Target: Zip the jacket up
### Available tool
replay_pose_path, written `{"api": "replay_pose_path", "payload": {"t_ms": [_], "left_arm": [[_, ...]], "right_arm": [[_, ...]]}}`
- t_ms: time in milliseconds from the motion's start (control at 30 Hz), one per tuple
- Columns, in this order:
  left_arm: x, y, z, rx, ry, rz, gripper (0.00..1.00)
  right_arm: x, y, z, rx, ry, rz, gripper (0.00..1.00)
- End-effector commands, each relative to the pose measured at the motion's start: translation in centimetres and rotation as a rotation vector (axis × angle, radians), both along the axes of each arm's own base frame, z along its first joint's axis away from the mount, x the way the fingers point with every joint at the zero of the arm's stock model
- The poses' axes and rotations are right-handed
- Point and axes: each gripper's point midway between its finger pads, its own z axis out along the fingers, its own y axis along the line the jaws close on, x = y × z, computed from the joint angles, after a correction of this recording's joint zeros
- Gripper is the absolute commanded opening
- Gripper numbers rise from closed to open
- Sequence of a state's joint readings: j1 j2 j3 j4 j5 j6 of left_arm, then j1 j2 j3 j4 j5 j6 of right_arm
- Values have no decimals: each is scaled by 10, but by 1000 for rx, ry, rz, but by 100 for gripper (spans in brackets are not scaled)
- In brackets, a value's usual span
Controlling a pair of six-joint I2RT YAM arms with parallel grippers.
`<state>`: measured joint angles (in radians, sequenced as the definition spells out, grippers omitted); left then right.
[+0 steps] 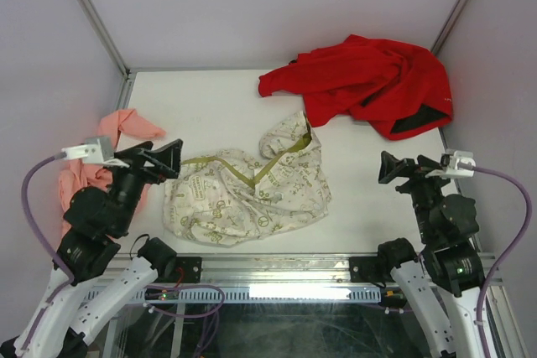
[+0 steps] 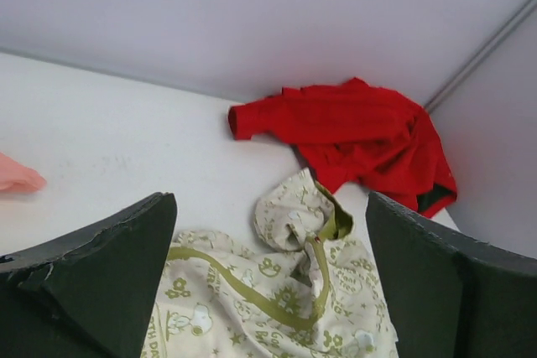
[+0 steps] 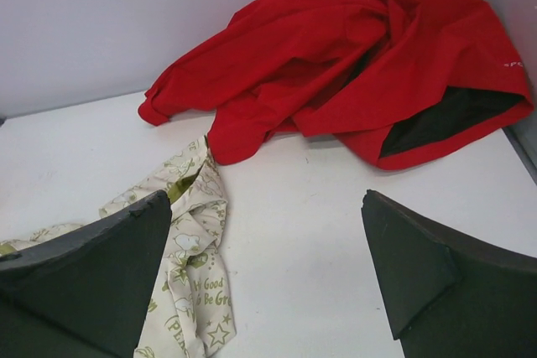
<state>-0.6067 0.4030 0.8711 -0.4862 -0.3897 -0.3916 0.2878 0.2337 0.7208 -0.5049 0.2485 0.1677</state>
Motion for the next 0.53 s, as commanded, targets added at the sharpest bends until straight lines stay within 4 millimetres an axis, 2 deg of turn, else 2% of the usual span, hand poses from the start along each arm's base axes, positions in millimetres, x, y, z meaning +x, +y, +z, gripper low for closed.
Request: {"api": "replay_pose_path", "payload": {"t_ms": [0, 233, 500], "left_arm": [[0, 36, -5, 61, -68, 161, 99], [10, 42, -30, 118, -12, 220, 99], [15, 42, -36, 148, 6, 223, 99]], "right_arm": [[-9, -14, 20, 40, -118, -62, 99], [-11, -16, 15, 28, -101, -71, 99], [-11, -21, 17, 22, -110, -96, 99]]}}
